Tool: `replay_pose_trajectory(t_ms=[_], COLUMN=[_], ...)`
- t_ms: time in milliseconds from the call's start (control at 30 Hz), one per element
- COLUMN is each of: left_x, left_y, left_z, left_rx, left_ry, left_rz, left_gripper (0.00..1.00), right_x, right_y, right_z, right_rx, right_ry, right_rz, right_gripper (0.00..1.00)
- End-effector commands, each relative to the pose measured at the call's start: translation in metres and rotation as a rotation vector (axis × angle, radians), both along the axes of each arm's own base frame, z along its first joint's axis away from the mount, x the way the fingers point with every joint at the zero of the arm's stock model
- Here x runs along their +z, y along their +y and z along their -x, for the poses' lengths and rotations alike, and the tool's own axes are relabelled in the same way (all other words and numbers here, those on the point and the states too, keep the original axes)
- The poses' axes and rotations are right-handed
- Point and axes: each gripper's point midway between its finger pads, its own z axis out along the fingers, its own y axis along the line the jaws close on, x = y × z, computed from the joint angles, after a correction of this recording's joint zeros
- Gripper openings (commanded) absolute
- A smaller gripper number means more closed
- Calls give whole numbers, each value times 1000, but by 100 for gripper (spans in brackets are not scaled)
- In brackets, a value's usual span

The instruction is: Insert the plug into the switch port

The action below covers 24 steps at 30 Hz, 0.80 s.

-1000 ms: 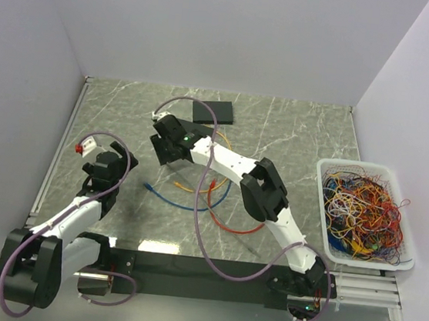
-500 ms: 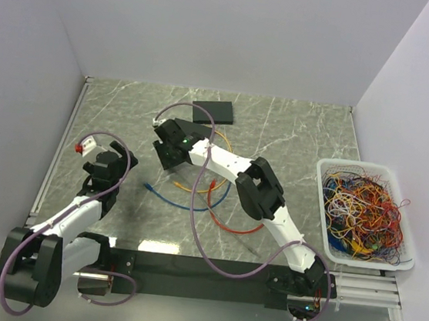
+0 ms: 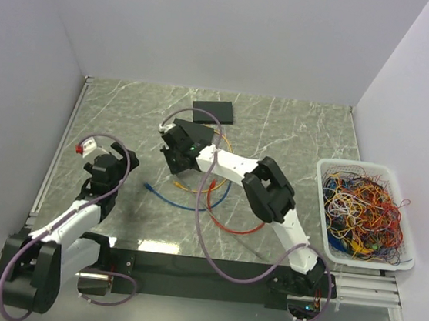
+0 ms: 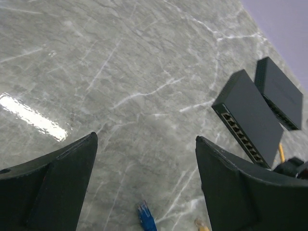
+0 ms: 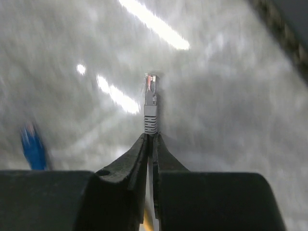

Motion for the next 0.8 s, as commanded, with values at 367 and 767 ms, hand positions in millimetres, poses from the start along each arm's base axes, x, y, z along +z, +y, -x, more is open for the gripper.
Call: replay_pose_trajectory(t_ms=[367, 767], left_x=[158, 213], left_y=[-87, -131], left_z=[40, 69], left_rx=[-512, -747], left_ry=[-502, -532], left_rz=[161, 349], left_gripper=[88, 60], right_x=[161, 233], right_y=[-28, -51], right_z=[97, 138], right_rx=[256, 380], right_ry=[-51, -121], right_rz=[-434, -709], right_gripper=[0, 0])
